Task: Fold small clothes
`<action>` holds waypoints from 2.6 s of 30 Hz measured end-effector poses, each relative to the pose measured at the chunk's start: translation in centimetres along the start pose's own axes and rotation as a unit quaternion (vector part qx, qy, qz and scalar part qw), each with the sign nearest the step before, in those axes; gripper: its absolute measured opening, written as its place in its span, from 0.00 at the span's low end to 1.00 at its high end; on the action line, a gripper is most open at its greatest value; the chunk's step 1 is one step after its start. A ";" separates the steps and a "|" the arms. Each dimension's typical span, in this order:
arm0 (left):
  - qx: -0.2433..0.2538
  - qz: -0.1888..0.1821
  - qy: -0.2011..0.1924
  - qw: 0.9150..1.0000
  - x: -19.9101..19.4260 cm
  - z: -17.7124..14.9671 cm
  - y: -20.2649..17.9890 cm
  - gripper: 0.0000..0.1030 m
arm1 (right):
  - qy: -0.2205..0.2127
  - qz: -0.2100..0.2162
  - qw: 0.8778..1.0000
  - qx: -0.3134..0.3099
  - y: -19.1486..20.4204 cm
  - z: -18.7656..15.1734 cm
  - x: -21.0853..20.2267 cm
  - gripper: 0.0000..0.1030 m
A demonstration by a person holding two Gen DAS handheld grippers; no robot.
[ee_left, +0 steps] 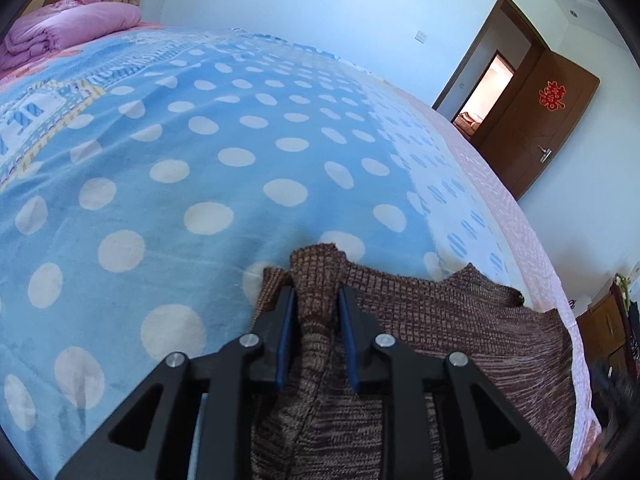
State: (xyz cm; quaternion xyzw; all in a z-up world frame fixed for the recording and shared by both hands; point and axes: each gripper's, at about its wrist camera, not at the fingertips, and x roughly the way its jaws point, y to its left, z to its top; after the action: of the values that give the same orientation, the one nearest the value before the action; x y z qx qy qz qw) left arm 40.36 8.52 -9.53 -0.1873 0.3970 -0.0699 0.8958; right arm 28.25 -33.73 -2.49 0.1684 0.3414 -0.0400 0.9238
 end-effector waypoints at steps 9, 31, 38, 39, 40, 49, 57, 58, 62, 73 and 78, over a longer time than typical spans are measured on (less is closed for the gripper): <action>-0.014 -0.016 0.011 1.000 -1.4 -0.8 0.7 0.26 | 0.069 -0.046 0.994 -0.064 1.8 -7.8 -1.1 0.37; 0.031 0.033 0.003 0.999 -8.2 -8.8 2.5 0.50 | -0.008 -0.102 0.990 -0.101 4.1 -9.9 -8.0 0.01; 0.043 0.045 0.000 0.998 -8.5 -9.3 2.2 0.51 | 0.058 -0.046 0.987 -0.145 8.0 -12.8 -4.8 0.01; 0.043 0.045 0.000 0.998 -8.5 -9.3 2.2 0.51 | 0.081 -0.049 0.986 -0.137 7.4 -13.6 -4.0 0.01; 0.042 0.044 0.000 0.998 -8.6 -9.4 2.2 0.51 | 0.059 -0.041 0.988 -0.137 7.1 -14.0 -4.6 0.01; 0.066 0.086 -0.004 0.994 -10.2 -10.1 1.3 0.57 | 0.062 -0.059 0.982 -0.167 8.4 -14.4 -6.9 0.02; 0.101 0.131 -0.056 0.985 -15.9 -13.2 -1.5 0.72 | 0.030 0.043 0.981 -0.188 14.2 -14.4 -6.9 0.02; 0.098 0.133 -0.061 0.984 -16.3 -13.4 -1.6 0.75 | 0.034 0.051 0.981 -0.186 14.6 -14.6 -6.3 0.02; 0.030 0.085 -0.050 0.995 -16.9 -14.5 -0.4 0.82 | 0.066 0.048 0.979 -0.186 15.0 -17.1 -3.4 0.03; -0.143 -0.016 -0.045 0.989 -13.5 -15.0 2.3 0.83 | 0.064 0.120 0.983 -0.122 12.5 -17.0 -3.3 0.03; -0.115 -0.032 -0.044 0.992 -11.9 -13.7 0.7 0.38 | 0.059 0.115 0.983 -0.130 12.9 -17.2 -3.5 0.03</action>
State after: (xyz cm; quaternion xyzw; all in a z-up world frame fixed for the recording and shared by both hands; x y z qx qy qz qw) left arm 22.17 8.58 -10.10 -0.3047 0.3565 -0.0445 0.8821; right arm 17.42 -15.95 -8.81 0.0871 0.3759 0.1213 0.9146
